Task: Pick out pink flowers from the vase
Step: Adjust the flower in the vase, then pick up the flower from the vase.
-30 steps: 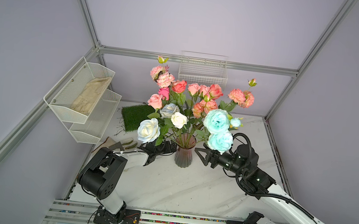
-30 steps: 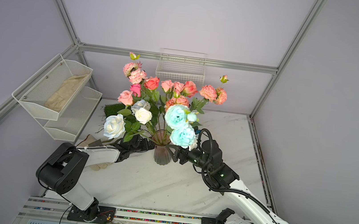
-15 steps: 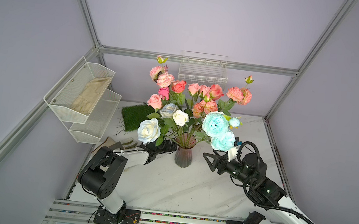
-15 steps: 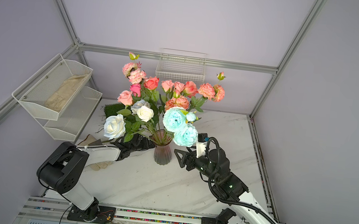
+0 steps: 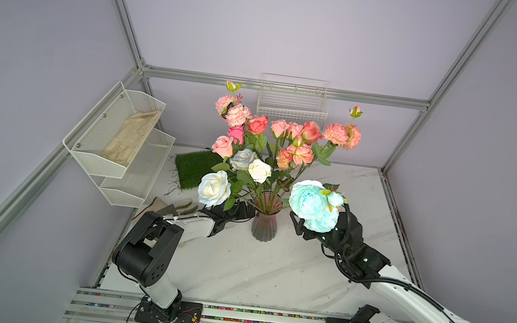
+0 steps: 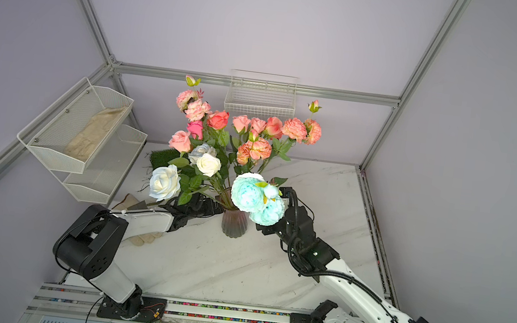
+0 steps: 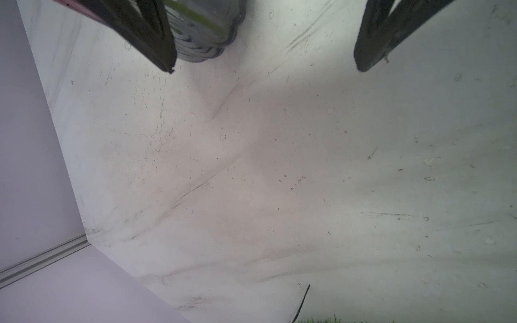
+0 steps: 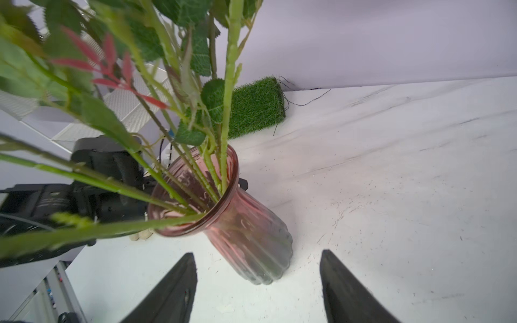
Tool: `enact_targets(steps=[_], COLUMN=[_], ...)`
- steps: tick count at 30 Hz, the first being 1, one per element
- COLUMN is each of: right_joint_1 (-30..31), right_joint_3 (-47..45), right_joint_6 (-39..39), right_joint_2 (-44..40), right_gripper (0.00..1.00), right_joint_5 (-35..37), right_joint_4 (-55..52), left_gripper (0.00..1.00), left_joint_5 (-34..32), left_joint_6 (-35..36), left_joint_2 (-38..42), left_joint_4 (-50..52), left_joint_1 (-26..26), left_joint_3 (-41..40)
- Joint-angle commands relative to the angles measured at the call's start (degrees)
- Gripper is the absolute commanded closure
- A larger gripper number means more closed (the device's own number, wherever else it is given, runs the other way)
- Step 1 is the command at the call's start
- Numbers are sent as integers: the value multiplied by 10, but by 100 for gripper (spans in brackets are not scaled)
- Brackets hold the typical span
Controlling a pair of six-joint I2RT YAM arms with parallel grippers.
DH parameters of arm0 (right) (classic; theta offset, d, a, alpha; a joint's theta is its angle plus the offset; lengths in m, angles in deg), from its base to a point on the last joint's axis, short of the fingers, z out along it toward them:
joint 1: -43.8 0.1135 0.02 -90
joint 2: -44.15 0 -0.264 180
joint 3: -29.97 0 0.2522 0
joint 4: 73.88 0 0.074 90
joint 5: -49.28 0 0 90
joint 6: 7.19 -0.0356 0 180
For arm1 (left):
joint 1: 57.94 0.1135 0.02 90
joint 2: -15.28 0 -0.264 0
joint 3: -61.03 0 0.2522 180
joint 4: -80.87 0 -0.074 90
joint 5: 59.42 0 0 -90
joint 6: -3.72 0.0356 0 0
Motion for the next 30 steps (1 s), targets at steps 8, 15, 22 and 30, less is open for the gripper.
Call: enact_targets(steps=[8,15,22,30], right_joint_1=[-35,-40,-40,-40], right_joint_3=[42,64,75,76], right_joint_6=[7,3,-17,-18], right_joint_2=[98,132,156,154], right_gripper=[37,40,42,52], right_joint_5=[-20,-68,-85,-70], right_joint_4=[154,184,203,197], left_gripper=[0,0,0,0], left_joint_5=[18,25,25,10], left_joint_6=[11,11,18,45], left_joint_2=[-7,-10,-3,16], left_joint_4=[-2,1,9,45], left_joint_1=[-3,-3,-3,-2], left_joint_3=[41,44,44,47])
